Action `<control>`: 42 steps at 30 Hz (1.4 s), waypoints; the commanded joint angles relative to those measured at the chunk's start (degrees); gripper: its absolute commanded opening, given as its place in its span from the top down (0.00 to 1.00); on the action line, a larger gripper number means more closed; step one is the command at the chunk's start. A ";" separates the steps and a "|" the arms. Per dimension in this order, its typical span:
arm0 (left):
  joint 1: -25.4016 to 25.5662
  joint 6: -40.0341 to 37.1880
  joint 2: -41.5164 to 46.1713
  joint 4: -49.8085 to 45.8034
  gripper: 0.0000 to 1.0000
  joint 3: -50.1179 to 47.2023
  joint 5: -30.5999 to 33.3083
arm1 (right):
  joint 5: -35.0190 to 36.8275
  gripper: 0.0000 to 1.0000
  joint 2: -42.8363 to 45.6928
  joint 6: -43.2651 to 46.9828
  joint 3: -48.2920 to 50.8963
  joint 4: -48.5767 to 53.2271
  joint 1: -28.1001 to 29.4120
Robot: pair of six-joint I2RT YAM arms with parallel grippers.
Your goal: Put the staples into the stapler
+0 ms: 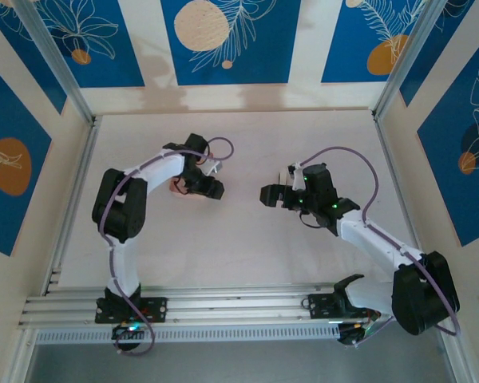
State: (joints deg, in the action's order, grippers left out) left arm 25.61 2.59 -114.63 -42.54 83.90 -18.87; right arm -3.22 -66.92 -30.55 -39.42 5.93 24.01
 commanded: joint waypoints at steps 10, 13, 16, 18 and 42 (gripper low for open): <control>12.28 10.37 3.08 8.79 0.37 -3.84 -4.54 | -0.50 0.00 1.90 0.22 -1.57 5.23 0.17; 13.60 11.25 5.13 10.27 0.37 -3.72 -4.19 | -0.89 0.00 1.62 0.22 -2.45 7.16 0.09; 12.99 11.17 9.24 11.96 0.38 -4.76 -2.12 | -4.02 0.00 0.72 0.72 -3.51 7.38 0.09; 11.76 10.56 11.94 11.57 0.38 -5.18 -0.35 | -5.99 0.02 -0.24 0.65 -4.23 7.06 0.07; -3.07 11.32 12.05 20.02 0.40 -18.62 -4.77 | -8.73 0.03 -13.94 -4.07 -12.38 7.93 -1.73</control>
State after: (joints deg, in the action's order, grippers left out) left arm 21.45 14.52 -102.69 -23.94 66.24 -20.34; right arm -12.38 -80.62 -34.26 -49.84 10.39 22.94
